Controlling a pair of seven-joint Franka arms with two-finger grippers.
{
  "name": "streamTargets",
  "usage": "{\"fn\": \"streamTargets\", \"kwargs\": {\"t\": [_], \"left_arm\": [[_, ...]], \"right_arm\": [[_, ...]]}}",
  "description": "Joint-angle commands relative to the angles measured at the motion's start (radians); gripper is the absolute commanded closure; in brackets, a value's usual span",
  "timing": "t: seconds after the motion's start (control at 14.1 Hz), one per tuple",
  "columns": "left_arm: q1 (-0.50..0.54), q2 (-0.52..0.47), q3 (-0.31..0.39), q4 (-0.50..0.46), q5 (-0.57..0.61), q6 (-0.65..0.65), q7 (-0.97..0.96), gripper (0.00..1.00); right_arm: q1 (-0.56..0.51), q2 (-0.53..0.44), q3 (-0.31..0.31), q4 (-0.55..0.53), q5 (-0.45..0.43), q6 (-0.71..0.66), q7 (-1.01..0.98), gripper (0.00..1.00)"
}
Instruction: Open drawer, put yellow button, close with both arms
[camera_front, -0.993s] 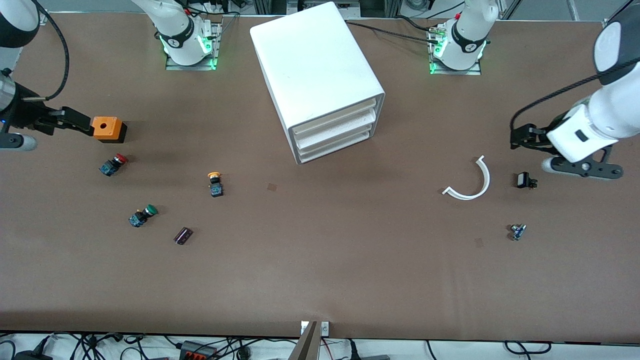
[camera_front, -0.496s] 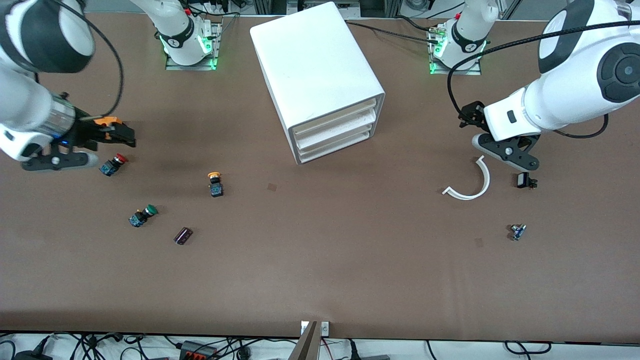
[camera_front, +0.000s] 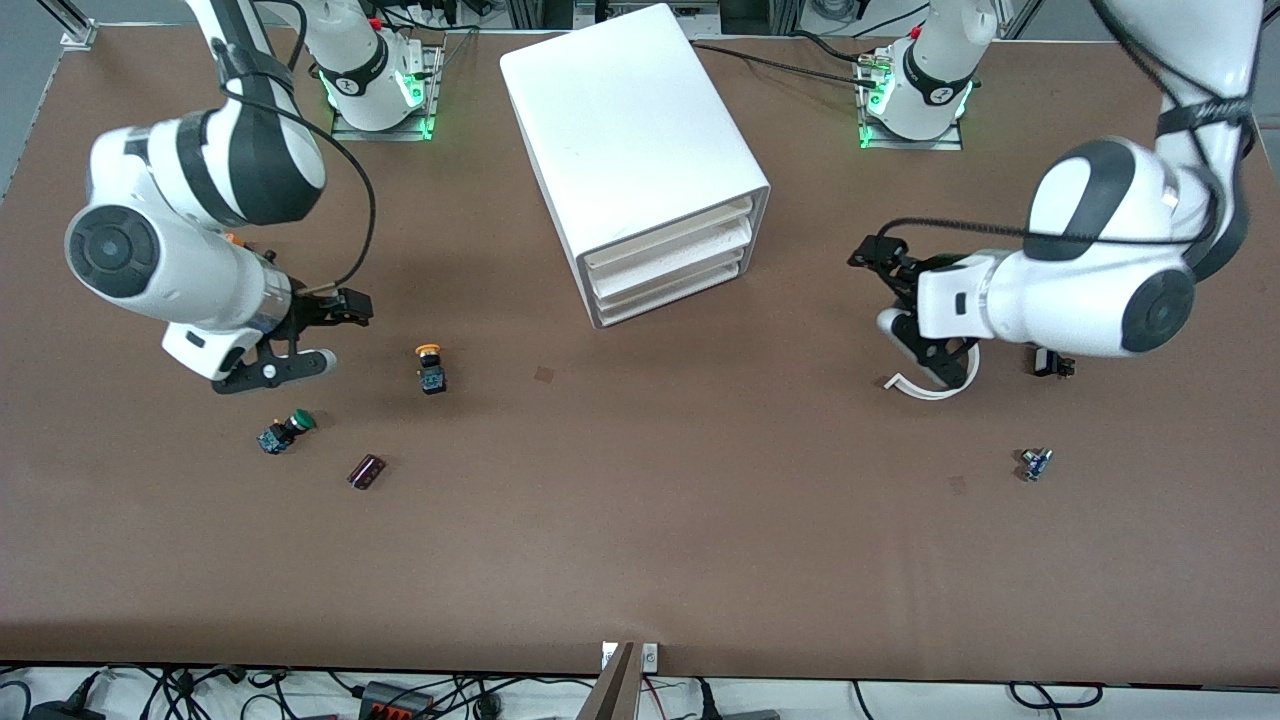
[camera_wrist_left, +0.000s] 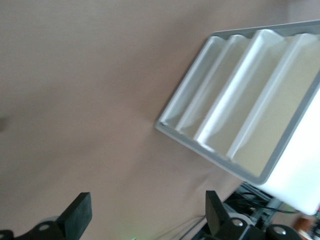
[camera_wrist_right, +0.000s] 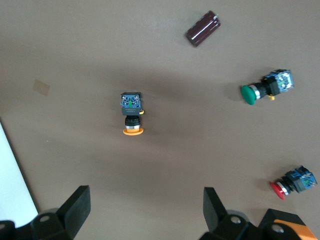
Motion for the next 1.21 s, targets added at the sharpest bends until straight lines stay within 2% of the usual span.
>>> {"fn": "streamTargets", "kwargs": {"t": [0.0,0.14,0.43,0.5,0.71,0.85,1.13], "left_arm": [[0.007,0.060,-0.051,0.002,-0.127,-0.009,0.041,0.00],[0.006,0.083,-0.074,-0.025,-0.234,0.019,0.109,0.00],[0.007,0.085,-0.091,-0.247,-0.577,0.194,0.358,0.00],[0.007,0.088,-0.091,-0.275,-0.634,0.200,0.401,0.03],[0.012,0.123,-0.091,-0.297,-0.652,0.194,0.453,0.26],[0.009,0.132,-0.093,-0.306,-0.662,0.176,0.462,0.33],[0.009,0.132,-0.117,-0.375,-0.754,0.157,0.493,0.36]], "right_arm": [[0.027,0.048,-0.005,-0.005,0.006,0.030,0.003,0.00],[0.032,0.099,-0.005,-0.008,0.009,0.062,0.003,0.00],[0.058,0.187,-0.003,-0.008,0.011,0.143,0.040,0.00],[0.060,0.210,-0.003,-0.008,0.012,0.158,0.040,0.00],[0.060,0.263,-0.002,-0.008,0.041,0.211,0.045,0.00],[0.063,0.289,-0.003,-0.007,0.093,0.231,0.045,0.00],[0.081,0.317,-0.005,-0.007,0.096,0.284,0.045,0.00]]}}
